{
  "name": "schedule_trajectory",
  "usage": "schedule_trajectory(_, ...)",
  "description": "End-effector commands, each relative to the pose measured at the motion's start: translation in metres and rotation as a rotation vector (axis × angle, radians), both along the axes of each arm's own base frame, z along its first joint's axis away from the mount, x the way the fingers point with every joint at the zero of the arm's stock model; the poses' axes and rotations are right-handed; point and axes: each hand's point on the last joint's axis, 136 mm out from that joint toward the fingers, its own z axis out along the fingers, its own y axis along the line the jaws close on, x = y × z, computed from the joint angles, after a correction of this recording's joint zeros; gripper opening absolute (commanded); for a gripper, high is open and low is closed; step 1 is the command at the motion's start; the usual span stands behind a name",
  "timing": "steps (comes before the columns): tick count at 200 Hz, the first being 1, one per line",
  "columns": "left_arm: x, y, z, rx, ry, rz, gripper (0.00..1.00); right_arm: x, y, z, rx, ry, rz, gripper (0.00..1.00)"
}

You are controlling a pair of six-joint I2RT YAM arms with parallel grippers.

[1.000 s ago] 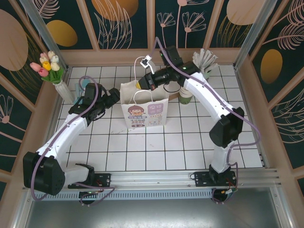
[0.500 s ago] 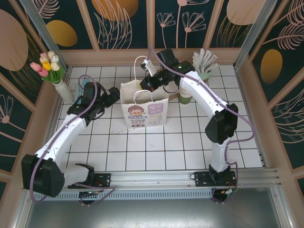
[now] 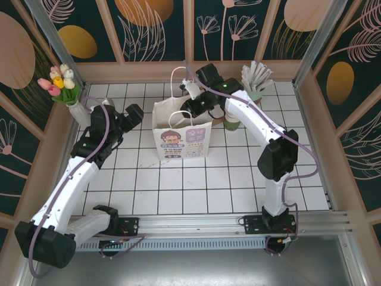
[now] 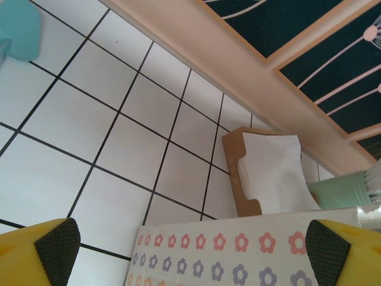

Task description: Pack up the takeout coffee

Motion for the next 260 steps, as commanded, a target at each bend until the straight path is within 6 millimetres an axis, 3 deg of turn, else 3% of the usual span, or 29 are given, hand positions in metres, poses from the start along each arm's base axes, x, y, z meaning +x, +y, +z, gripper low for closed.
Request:
schedule_trajectory(1, 0.001, -0.015, 0.036, 0.015, -0.109, -0.125, 0.98, -0.009, -0.025, 0.015, -0.081, -0.063, -0.037, 0.25)
schedule_trajectory(37, -0.001, -0.026, 0.041, 0.061, -0.058, -0.211, 0.99, -0.009, -0.049, 0.030, -0.135, -0.141, -0.116, 0.40)
schedule_trajectory(73, -0.006, -0.044, 0.044, 0.065, -0.064, -0.309, 0.98, -0.011, -0.059, 0.068, -0.043, -0.229, -0.177, 0.58)
schedule_trajectory(89, -0.006, -0.051, 0.043, 0.087, -0.054, -0.332, 0.98, -0.004, -0.067, 0.087, 0.001, -0.289, -0.254, 0.73)
schedule_trajectory(93, -0.006, -0.052, 0.044, 0.094, -0.053, -0.337, 0.99, -0.002, -0.071, 0.093, 0.010, -0.308, -0.282, 0.79)
schedule_trajectory(98, -0.005, -0.053, 0.043, 0.105, -0.050, -0.347, 0.99, 0.001, -0.076, 0.100, 0.020, -0.333, -0.322, 0.97)
schedule_trajectory(100, -0.005, -0.054, 0.043, 0.108, -0.050, -0.351, 0.98, 0.003, -0.079, 0.102, 0.025, -0.341, -0.340, 0.98)
schedule_trajectory(127, -0.005, -0.068, 0.038, 0.146, -0.019, -0.434, 0.97, 0.014, -0.107, 0.129, 0.130, -0.412, -0.544, 0.99)
schedule_trajectory(130, -0.005, -0.070, 0.036, 0.150, -0.013, -0.444, 0.96, 0.020, -0.120, 0.131, 0.132, -0.421, -0.592, 0.99)
schedule_trajectory(148, -0.004, -0.075, 0.027, 0.182, 0.029, -0.481, 0.90, 0.028, -0.148, 0.131, 0.187, -0.409, -0.712, 0.99)
schedule_trajectory(166, 0.001, -0.076, 0.017, 0.215, 0.069, -0.489, 0.84, 0.030, -0.163, 0.124, 0.219, -0.381, -0.770, 0.99)
schedule_trajectory(195, 0.021, -0.062, 0.009, 0.309, 0.102, -0.409, 0.80, 0.029, -0.162, 0.112, 0.220, -0.342, -0.761, 0.99)
schedule_trajectory(221, 0.045, -0.070, 0.012, 0.354, 0.086, -0.437, 0.73, 0.030, -0.161, 0.103, 0.220, -0.314, -0.763, 0.99)
schedule_trajectory(260, 0.071, -0.087, 0.006, 0.352, 0.130, -0.485, 0.46, 0.030, -0.156, 0.087, 0.224, -0.272, -0.758, 0.99)
